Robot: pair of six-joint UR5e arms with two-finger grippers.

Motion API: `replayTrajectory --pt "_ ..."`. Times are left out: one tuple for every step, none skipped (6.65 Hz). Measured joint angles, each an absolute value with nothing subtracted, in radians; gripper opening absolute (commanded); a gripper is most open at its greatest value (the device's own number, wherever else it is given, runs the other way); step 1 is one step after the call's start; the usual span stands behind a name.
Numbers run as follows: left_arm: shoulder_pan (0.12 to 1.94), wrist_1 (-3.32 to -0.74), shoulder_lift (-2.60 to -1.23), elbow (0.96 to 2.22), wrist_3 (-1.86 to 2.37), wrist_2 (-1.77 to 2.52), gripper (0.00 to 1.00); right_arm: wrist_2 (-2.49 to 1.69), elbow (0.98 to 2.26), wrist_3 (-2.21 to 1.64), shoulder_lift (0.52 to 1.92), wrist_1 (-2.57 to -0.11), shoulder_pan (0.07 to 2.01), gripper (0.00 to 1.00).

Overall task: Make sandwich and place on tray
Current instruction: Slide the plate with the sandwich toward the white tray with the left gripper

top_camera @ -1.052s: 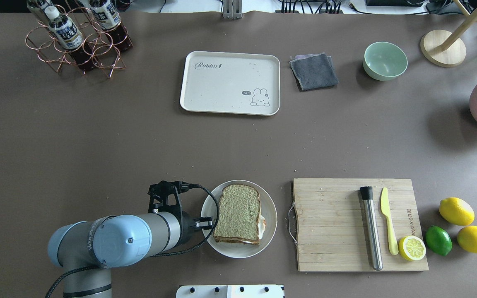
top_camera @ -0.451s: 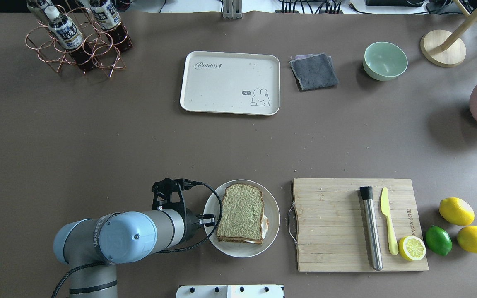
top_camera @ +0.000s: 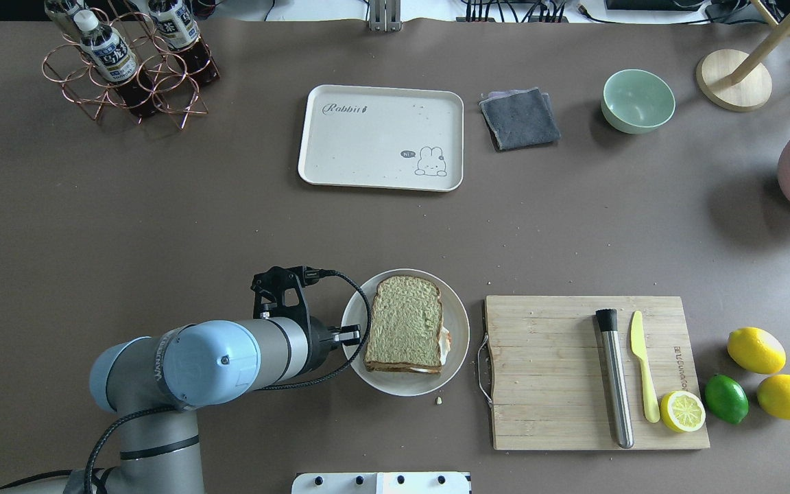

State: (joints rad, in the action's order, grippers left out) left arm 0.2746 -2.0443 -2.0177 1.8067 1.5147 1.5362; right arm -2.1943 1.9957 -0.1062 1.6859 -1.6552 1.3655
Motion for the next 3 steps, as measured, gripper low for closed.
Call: replayTrajectory --pt "0.308 -2.045 -2.027 1.803 1.494 1.543 0.0 -2.197 1.989 -0.106 1.697 -1.655 1.374 1.0" --pt "0.348 -2.046 -2.045 1.787 1.476 1.567 0.0 -2.198 1.982 -0.106 1.705 -1.656 1.385 1.0" --pt "0.392 -2.047 -2.072 1.753 1.461 1.598 0.0 -2.199 1.967 -0.102 1.712 -1.656 1.396 1.0"
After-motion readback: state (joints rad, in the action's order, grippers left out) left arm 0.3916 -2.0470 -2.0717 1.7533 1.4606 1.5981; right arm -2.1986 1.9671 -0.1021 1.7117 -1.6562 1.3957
